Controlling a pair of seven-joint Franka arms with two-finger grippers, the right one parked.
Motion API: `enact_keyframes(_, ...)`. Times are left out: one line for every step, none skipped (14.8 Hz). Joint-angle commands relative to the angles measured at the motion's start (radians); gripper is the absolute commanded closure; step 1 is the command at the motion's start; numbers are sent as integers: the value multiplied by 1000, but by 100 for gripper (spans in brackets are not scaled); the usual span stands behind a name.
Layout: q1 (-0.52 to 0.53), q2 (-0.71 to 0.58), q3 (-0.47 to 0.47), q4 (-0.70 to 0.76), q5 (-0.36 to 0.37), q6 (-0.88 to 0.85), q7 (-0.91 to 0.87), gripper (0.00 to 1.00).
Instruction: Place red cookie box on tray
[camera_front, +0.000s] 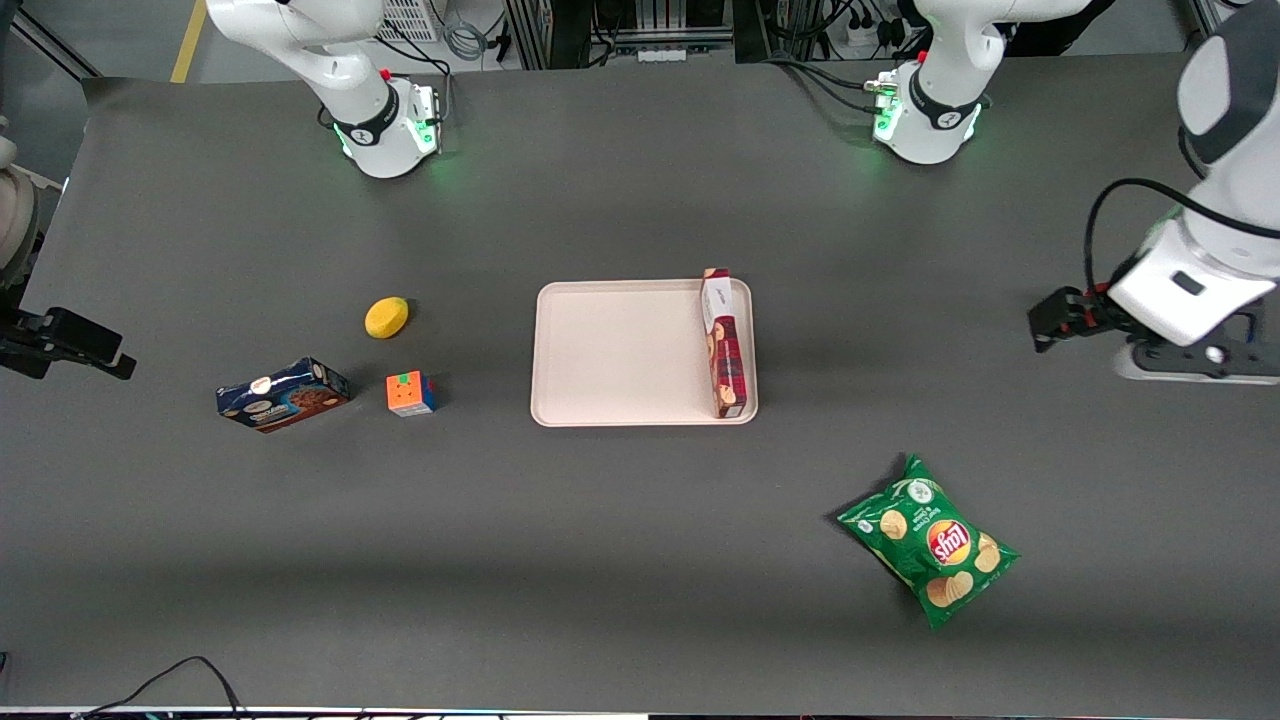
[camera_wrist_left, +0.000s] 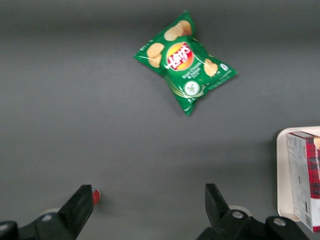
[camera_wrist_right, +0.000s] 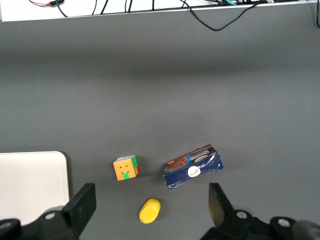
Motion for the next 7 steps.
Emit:
enact_keyframes(-24,-7,36,-14,-22,19,5,0)
enact_keyframes(-24,-7,37,-12,-23,19,2,0)
enact_keyframes(-22,-5,37,-9,-25,20,5,0)
enact_keyframes(-21,-2,37,-6,-25,22,7,0)
enact_keyframes(-22,-1,37,-4,-25,20,1,0)
enact_keyframes(-22,-2,36,-4,-25,12,1,0)
enact_keyframes(-25,-13,36,-10,-25,0,-2,0)
